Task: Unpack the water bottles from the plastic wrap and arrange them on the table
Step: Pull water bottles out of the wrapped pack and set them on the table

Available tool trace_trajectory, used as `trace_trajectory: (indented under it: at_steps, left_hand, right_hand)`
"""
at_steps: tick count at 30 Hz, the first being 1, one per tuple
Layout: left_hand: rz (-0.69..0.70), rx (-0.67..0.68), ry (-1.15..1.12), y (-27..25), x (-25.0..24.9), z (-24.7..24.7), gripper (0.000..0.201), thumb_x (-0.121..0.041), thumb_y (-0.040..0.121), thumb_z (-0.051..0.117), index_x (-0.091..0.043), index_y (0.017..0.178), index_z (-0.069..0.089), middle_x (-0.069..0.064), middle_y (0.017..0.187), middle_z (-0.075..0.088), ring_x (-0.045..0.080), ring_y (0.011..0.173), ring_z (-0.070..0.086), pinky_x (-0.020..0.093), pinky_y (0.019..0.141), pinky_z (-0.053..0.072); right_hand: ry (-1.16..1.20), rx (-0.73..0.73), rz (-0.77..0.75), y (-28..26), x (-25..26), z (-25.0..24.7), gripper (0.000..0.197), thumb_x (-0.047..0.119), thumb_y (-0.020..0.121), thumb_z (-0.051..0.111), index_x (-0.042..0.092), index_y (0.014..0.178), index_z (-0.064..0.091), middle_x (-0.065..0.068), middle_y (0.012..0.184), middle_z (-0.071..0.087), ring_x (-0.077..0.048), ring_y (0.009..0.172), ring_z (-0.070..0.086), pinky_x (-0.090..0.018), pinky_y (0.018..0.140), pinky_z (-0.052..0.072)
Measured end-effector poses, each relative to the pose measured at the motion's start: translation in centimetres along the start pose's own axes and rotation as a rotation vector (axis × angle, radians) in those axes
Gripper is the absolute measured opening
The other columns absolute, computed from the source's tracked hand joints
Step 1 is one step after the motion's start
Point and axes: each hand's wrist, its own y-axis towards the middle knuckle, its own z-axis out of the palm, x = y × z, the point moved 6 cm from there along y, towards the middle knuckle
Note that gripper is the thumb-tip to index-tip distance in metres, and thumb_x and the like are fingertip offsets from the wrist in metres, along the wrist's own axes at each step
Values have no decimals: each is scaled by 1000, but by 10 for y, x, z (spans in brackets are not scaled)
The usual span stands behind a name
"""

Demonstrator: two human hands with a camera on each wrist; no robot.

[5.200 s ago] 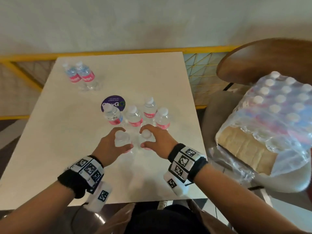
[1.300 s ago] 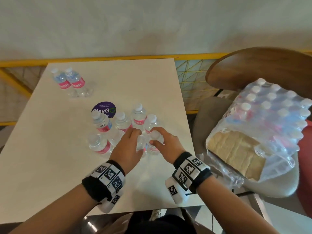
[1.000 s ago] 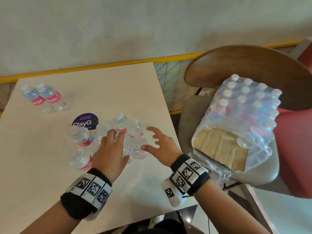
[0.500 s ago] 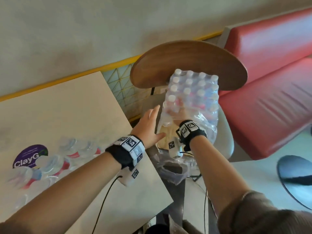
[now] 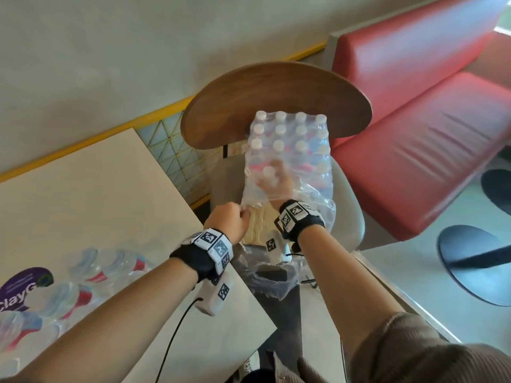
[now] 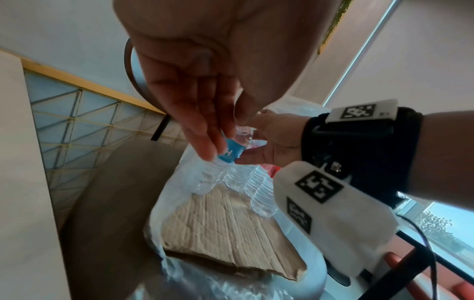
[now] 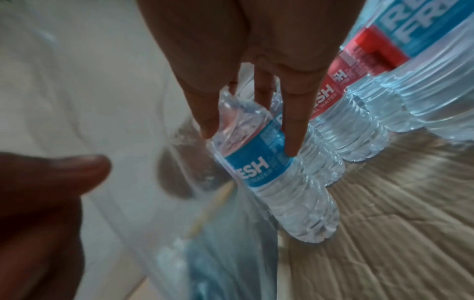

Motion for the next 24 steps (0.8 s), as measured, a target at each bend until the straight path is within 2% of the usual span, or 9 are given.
trace_trajectory:
  at_steps: [2, 3, 5, 7, 10, 13, 17, 21, 24]
  left_hand:
    - [20, 41, -28, -2, -6, 8, 31, -36, 94, 47, -17, 73, 60, 10, 81, 67, 31, 82, 65, 31, 67, 48]
    - [28, 44, -59, -2, -9, 10, 21, -35, 91, 53, -17, 91, 63, 10, 95, 68, 29, 91, 65, 31, 75, 50]
    - [54, 53, -112, 1, -17, 16, 46, -30, 83, 67, -16, 124, 52, 8, 124, 59, 26, 112, 59, 31, 90, 46]
    - [103, 83, -159, 5, -27, 24, 72, -25, 75, 76, -18, 136, 39, 7, 137, 45, 25, 120, 54, 30, 94, 45]
    - [156, 116, -297, 5, -42, 31, 78, -18, 70, 81, -17, 136, 40, 5, 132, 53, 22, 118, 54, 28, 95, 44]
    - [146, 78, -308, 3, -45, 30, 66, -11, 70, 79, -11, 128, 47, 7, 119, 61, 23, 110, 59, 24, 87, 43]
    - [160, 23, -324, 2, -42, 22, 57, -13, 74, 76, -14, 123, 48, 6, 114, 62, 22, 104, 59, 23, 84, 41]
    - [133, 12, -353, 5, -36, 22, 65, -17, 73, 80, -16, 128, 45, 2, 117, 60, 17, 105, 57, 20, 82, 39]
    - [112, 21, -354, 8, -30, 25, 64, -19, 73, 79, -16, 127, 44, 1, 114, 60, 16, 102, 58, 22, 80, 40]
  right_hand:
    - [26, 46, 26, -22, -3, -8, 31, 16, 94, 55, 6, 122, 58, 9, 91, 56, -14, 85, 54, -15, 67, 47]
    - [-75, 6, 59, -35, -1, -14, 37, 20, 93, 56, 12, 129, 49, 6, 101, 50, -14, 99, 50, -20, 75, 44]
    - [-260, -64, -30, -45, -6, -29, 44, 26, 88, 64, 19, 128, 45, 5, 107, 46, -14, 111, 50, -24, 85, 39]
    - [-314, -76, -57, -64, -4, -35, 48, 29, 84, 68, 17, 127, 51, 7, 106, 48, -11, 105, 51, -23, 85, 38]
    - [-307, 1, -60, -71, -17, -40, 52, 29, 80, 72, 15, 127, 53, 8, 111, 56, -12, 105, 55, -28, 90, 47]
    - [-235, 51, 107, -72, -34, -52, 55, 14, 83, 64, 13, 135, 46, -2, 128, 55, -22, 121, 52, -38, 102, 45]
    - [-403, -126, 227, -57, -46, -73, 42, 16, 92, 52, -1, 130, 47, -17, 126, 54, -31, 119, 52, -34, 95, 44]
    - [-560, -249, 267, -47, -46, -69, 52, 38, 94, 43, 6, 135, 46, -13, 134, 50, -29, 124, 47, -39, 105, 39]
    - [-537, -286, 262, -34, -38, -68, 43, 27, 98, 41, 8, 137, 42, -11, 141, 45, -29, 130, 43, -35, 105, 38]
